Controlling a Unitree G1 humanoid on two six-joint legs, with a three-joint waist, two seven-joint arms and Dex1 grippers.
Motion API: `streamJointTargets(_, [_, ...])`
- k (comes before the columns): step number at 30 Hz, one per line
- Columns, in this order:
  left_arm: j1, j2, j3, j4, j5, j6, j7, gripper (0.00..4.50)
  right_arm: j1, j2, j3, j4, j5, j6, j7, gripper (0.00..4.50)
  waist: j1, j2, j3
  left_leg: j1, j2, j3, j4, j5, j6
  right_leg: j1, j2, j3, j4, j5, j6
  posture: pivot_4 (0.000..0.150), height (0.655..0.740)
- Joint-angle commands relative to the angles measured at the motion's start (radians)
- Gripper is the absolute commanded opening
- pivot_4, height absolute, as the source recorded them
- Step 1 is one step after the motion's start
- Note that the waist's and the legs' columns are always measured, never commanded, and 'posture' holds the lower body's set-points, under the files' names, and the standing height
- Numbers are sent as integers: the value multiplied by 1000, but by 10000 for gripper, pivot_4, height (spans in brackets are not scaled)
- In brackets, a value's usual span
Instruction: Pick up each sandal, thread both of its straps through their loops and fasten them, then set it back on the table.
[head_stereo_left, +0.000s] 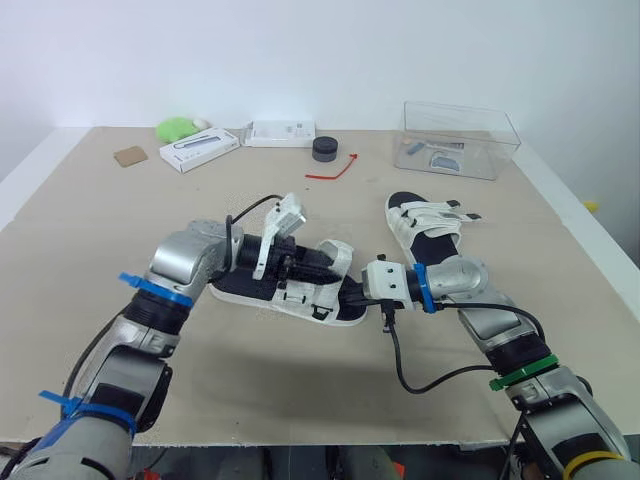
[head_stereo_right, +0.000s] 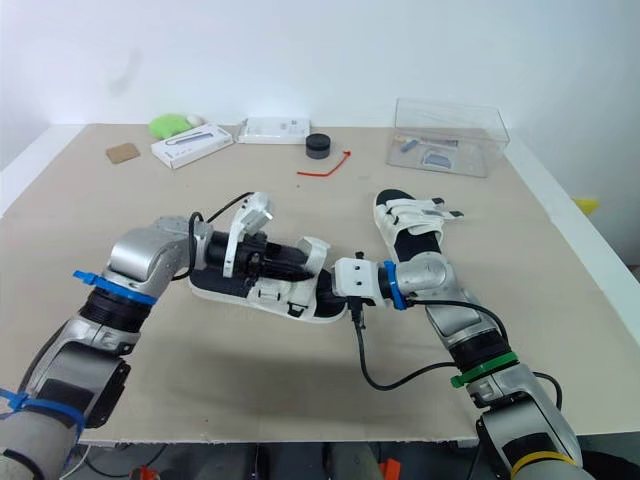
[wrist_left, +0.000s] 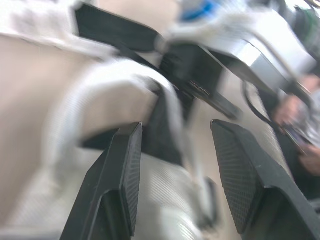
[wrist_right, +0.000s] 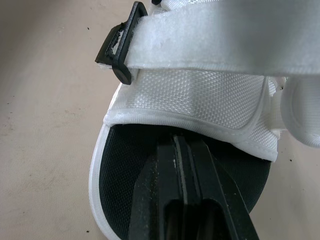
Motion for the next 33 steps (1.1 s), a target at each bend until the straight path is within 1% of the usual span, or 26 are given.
streamJointTargets(1, [-50,-21,13,39,20,-53,4,22222,27,-11,31,66,-69,26,-11,0,0,0,0,0,0,0,0,0,0,0,0,0,0,0,0,1500,7400])
streamJointTargets(4, [-73,-43,12,81,34,-74,4,22222,29,-12,30,64,-69,26,-12,0,0,0,0,-1,0,0,0,0,0,-1,1,0,0,0,0,1500,7400])
streamJointTargets(5, [-80,-48,13,95,38,-82,5,19860,29,-12,30,64,-69,27,-13,0,0,0,0,-1,0,0,0,0,0,-1,1,0,0,0,0,1500,7400])
streamJointTargets(7, [-94,-57,20,118,42,-94,3,14263,30,-12,29,63,-69,28,-14,0,0,0,0,-1,0,0,0,0,0,-1,1,0,0,0,0,1500,7400])
streamJointTargets(8, [-97,-57,20,123,43,-98,-5,10775,31,-13,28,61,-68,29,-15,0,0,0,0,-1,0,0,0,0,0,-1,1,0,0,0,0,1500,7400])
streamJointTargets(9, [-97,-55,17,124,47,-102,-14,4651,31,-14,27,61,-68,30,-15,0,0,0,0,-1,0,0,0,0,0,-1,1,0,0,0,0,1500,7400])
streamJointTargets(10, [-88,-47,7,113,51,-106,-28,120,34,-15,27,59,-68,31,-15,0,0,0,0,-1,0,1,0,0,0,-1,1,0,0,0,0,1500,7400])
streamJointTargets(15, [16,22,-68,-18,72,-109,-115,120,40,-20,25,54,-67,34,-17,0,-2,0,0,-1,0,1,0,0,0,-2,2,1,0,0,0,1500,7400])
streamJointTargets(19, [110,70,-102,-125,76,-99,-126,120,34,-18,27,62,-68,32,-17,0,0,0,0,-1,0,0,0,0,0,-2,-1,1,0,0,-1,1500,7400])
streamJointTargets(23, [132,79,-88,-169,61,-78,-105,120,22,-14,33,75,-68,25,-11,0,0,0,0,-1,1,1,0,0,0,-1,-2,1,0,-1,-3,1500,7400])
streamJointTargets(25, [123,74,-58,-179,38,-46,-85,120,14,-10,38,83,-69,21,-6,0,0,0,0,-1,1,1,0,0,0,-1,-1,1,0,0,-3,1500,7400])
streamJointTargets(27, [116,83,-36,-203,7,-16,-94,120,8,-6,41,89,-69,19,-3,0,-1,0,0,-1,1,1,0,0,0,-2,0,1,0,0,-3,1500,7400])
streamJointTargets(30, [104,118,-15,-257,-21,7,-110,8196,0,-3,43,102,-69,11,4,0,-1,0,0,-1,1,1,0,0,0,-2,1,1,0,1,-1,1500,7400])
streamJointTargets(31, [100,144,-8,-286,-23,0,-119,14360,-2,-3,44,105,-69,9,8,0,-2,0,0,-1,1,1,0,0,0,-2,1,1,0,1,-1,1500,7400])
streamJointTargets(33, [97,191,4,-332,-18,-22,-129,18921,-5,-3,46,111,-69,5,13,0,-2,0,1,-1,2,1,0,0,0,-2,1,1,0,1,-2,1500,7400])
